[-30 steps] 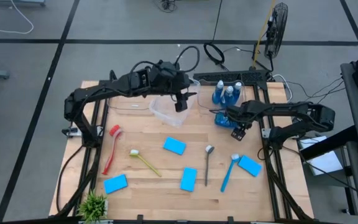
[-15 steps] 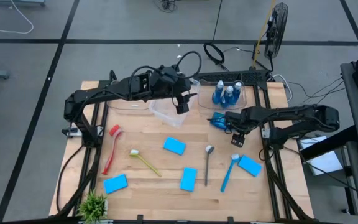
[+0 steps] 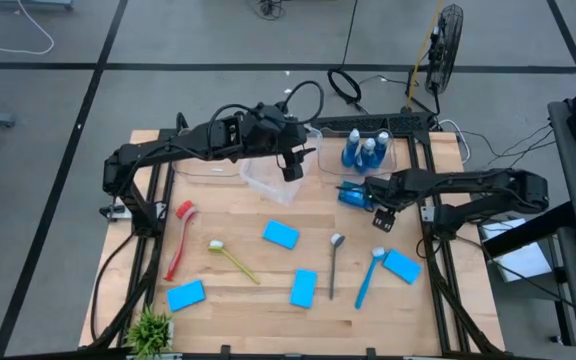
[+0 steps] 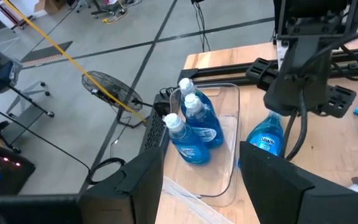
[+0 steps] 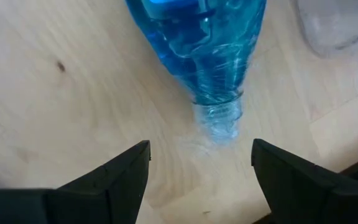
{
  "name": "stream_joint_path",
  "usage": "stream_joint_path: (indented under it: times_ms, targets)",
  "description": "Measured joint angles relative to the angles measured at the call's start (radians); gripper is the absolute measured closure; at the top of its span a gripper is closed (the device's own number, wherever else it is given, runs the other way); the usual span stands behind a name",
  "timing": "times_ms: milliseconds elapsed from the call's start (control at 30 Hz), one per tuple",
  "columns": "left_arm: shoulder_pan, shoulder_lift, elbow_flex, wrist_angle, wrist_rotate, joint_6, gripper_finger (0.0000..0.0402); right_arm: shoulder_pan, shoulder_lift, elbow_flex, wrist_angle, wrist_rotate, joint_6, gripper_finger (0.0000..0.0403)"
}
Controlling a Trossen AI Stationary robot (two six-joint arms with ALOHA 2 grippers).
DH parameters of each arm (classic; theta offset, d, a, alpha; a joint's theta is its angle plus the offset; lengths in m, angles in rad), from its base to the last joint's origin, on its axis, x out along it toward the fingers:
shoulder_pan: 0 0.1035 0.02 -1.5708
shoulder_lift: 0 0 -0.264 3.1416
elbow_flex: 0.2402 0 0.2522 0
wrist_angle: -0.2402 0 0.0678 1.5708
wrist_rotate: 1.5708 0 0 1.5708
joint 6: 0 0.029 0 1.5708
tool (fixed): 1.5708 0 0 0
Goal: Pick & Place Kitchen Sink Supplies
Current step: Put the blue dish soap into the right transparent bin
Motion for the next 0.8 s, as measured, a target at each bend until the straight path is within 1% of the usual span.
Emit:
stream_joint_path:
  times_ms: [300, 467, 700, 800]
  targets:
    - [0.002, 0.0, 0.0, 0.0, 0.0, 0.009, 0.019, -0.023, 0.071, 0.005, 0.02, 0.0, -0.005, 0.0133]
    - [0.002, 0.0, 0.0, 0.0, 0.0, 0.01, 0.019, -0.022, 0.076, 0.012, 0.07, 0.0, -0.021, 0.0133]
    - [0.002, 0.001, 0.0, 0.0, 0.0, 0.008, 0.019, -0.032, 0.079, 0.012, 0.073, -0.004, -0.028, 0.0133]
    - [0.002, 0.001, 0.0, 0.0, 0.0, 0.008, 0.019, -0.05, 0.104, 0.012, 0.077, -0.024, -0.036, 0.0133]
